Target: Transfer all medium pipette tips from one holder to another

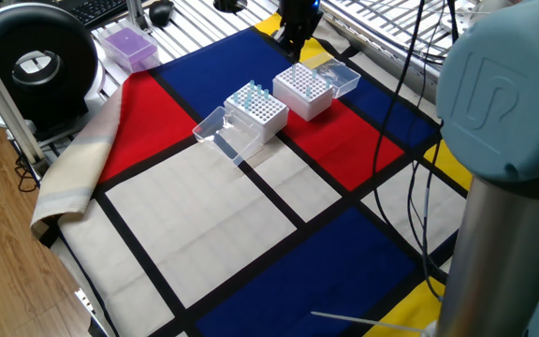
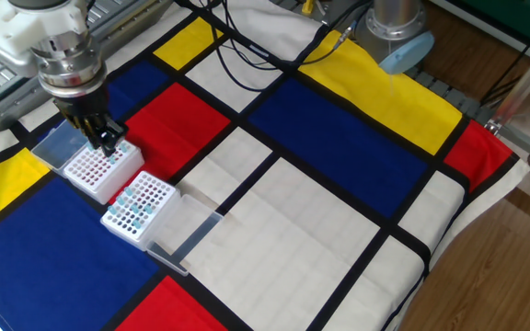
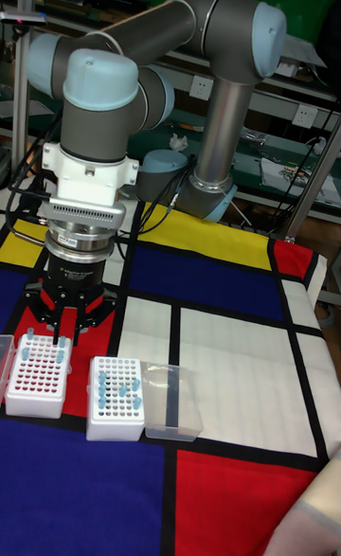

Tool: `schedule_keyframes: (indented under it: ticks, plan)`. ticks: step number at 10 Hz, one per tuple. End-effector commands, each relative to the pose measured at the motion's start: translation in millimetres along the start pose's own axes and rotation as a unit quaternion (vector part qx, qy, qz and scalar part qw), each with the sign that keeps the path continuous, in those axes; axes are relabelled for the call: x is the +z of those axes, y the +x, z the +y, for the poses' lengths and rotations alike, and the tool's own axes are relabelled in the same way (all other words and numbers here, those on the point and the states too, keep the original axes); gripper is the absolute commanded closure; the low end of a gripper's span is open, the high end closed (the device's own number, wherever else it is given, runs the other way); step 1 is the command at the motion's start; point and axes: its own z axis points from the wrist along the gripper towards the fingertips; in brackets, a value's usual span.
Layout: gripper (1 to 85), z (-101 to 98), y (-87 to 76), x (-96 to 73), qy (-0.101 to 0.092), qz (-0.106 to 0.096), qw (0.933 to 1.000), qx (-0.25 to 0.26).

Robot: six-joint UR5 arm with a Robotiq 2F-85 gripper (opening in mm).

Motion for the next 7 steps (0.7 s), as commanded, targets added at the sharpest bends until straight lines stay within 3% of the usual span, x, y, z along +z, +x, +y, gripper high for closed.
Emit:
schedule_keyframes:
  ticks: [1,4,7]
  plan:
    - [54.0,0.2,1.7,1.8,-0.009,0.0,0.9998,-0.016]
    - [53.7,1.9,-0.2,3.3,-0.008,-0.001,0.9999,-0.015]
    - [54.3,25.5,-16.4,6.1,-0.007,-0.01,0.9999,0.009]
